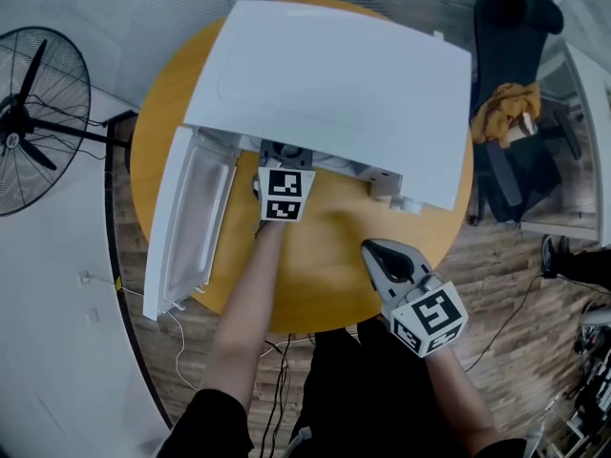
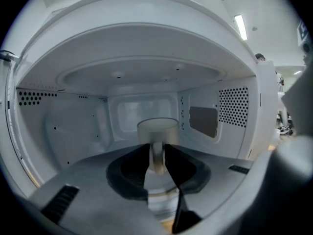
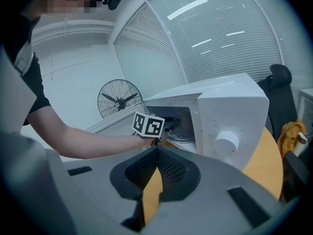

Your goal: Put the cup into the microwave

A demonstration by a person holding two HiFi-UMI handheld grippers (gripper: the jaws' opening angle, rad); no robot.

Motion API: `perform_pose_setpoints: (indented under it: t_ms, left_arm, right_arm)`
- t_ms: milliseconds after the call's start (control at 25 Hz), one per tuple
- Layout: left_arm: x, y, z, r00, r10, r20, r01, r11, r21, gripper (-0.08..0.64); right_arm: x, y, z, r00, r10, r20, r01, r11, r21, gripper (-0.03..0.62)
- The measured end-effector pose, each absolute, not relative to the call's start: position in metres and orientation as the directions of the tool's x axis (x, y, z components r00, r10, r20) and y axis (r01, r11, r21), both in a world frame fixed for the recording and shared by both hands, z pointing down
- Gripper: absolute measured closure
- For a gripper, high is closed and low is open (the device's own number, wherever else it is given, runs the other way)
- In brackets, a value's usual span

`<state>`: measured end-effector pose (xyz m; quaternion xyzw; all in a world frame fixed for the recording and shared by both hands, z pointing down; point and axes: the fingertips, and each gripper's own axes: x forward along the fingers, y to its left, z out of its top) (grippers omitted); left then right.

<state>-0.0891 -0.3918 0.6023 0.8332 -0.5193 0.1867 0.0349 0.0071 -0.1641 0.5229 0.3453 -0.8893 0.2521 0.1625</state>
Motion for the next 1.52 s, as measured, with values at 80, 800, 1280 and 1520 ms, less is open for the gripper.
perform_pose_setpoints:
  t_ms: [80,800,1280,1520]
  left_arm:
    - [-0.087,-0.39,0.605,0.4,-0.843,0.36,-0.871,-0.472,-0.138,0.462]
    - [-0.109,-0.327,0.585,0.401,-0.838,0.371,-0.875,-0.47,-0.117,0.456]
    - [-0.129,-0.24,0.522,0.422,-0.854,0.306,-0.876,-0.47,-0.105,0.457]
    - [-0.136,-0.193,0.477,0.443,-0.859,0.257,-0.878,-0.473,-0.07,0.456]
  right_arm:
    - [0.007,-0.164,0.523,-0.707,-0.534,0.464,-0.698,0.634,-0.334,0.583]
    - [-0.006,-0.136,0.5,-0.689,-0.578,0.437,-0.717,0.629,-0.3,0.583]
    - [-0.023,-0.099,0.47,-0.666,-0.642,0.38,-0.743,0.615,-0.263,0.583]
    - [-0.029,-0.082,0.449,-0.651,-0.675,0.346,-0.757,0.61,-0.234,0.583]
